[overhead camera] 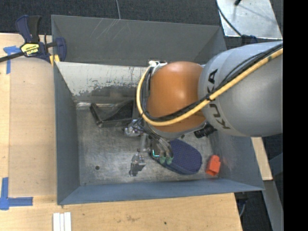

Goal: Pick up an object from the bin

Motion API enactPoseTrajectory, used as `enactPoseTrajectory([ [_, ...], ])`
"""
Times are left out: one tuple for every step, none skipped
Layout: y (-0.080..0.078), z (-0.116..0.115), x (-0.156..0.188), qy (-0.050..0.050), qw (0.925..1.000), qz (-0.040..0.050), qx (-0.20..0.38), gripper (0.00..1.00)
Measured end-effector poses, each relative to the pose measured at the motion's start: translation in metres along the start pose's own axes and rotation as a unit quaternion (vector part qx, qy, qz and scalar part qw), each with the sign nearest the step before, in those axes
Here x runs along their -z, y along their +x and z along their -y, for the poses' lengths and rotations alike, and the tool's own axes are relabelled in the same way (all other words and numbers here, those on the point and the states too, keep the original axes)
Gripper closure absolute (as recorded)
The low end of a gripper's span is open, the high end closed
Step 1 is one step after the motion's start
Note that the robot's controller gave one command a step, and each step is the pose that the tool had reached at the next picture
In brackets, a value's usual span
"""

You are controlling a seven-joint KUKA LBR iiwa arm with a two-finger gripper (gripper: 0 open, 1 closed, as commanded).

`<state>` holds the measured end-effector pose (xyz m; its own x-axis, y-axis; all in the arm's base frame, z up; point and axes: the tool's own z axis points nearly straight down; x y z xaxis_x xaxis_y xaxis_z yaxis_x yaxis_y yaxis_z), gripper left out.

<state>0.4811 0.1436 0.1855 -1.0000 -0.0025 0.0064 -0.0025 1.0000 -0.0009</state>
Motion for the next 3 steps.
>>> enactPoseTrajectory([
  [-0.01,0.143,-0.093,0.0,1.0,0.0055,-0.001,0.0],
  [-0.027,0.146,-0.11,-0.002,0.9996,0.0112,0.026,0.0],
  [-0.033,0.146,-0.106,-0.002,0.9995,0.0207,0.024,1.0],
])
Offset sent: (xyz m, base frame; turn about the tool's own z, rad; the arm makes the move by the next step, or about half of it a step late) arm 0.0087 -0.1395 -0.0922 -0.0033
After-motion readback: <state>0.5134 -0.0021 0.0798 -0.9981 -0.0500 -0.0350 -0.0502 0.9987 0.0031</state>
